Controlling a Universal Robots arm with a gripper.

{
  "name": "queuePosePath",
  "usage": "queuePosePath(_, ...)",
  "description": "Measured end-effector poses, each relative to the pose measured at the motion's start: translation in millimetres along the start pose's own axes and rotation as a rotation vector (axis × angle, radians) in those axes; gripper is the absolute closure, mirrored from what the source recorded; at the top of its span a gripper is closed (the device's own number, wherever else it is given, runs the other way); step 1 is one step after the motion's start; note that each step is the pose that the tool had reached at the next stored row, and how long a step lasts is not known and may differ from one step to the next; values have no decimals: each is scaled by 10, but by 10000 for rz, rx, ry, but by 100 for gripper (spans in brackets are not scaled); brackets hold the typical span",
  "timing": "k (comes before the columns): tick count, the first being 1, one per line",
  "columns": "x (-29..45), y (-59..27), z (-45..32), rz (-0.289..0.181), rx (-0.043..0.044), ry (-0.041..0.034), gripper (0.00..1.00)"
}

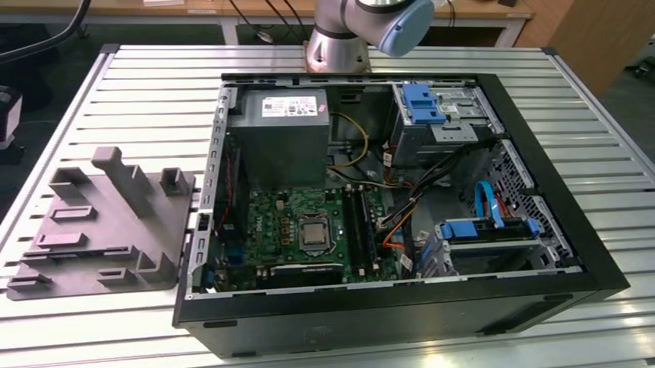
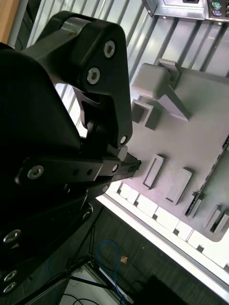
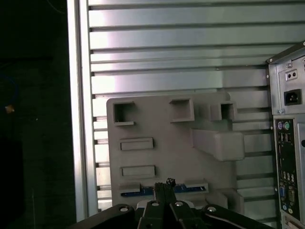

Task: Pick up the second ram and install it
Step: 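Reach for the second ram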

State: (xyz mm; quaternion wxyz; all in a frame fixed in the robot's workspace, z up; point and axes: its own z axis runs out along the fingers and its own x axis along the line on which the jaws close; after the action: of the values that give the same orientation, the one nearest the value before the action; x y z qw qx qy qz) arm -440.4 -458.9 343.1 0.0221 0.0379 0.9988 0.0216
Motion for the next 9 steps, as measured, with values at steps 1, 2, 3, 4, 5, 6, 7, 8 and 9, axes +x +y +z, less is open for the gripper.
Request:
queuePosePath(1, -7, -11, 2, 1, 0, 2, 90)
queuePosePath(2, -14, -25, 4, 0, -1, 3, 90)
queuePosePath(3, -22, -39, 5, 0, 0, 5, 90)
queuePosePath(4, -29, -54, 6, 0, 0, 6, 90)
queuePosePath(5, -36, -70, 7, 0, 0, 7, 90)
queuePosePath(6, -43, -86, 8, 0, 0, 10, 90)
queuePosePath(7, -51, -106, 9, 1, 1, 11, 90)
queuePosePath(8, -58, -126, 10, 0, 1, 13, 90)
queuePosePath(9, -64, -145, 12, 1, 1, 14, 90)
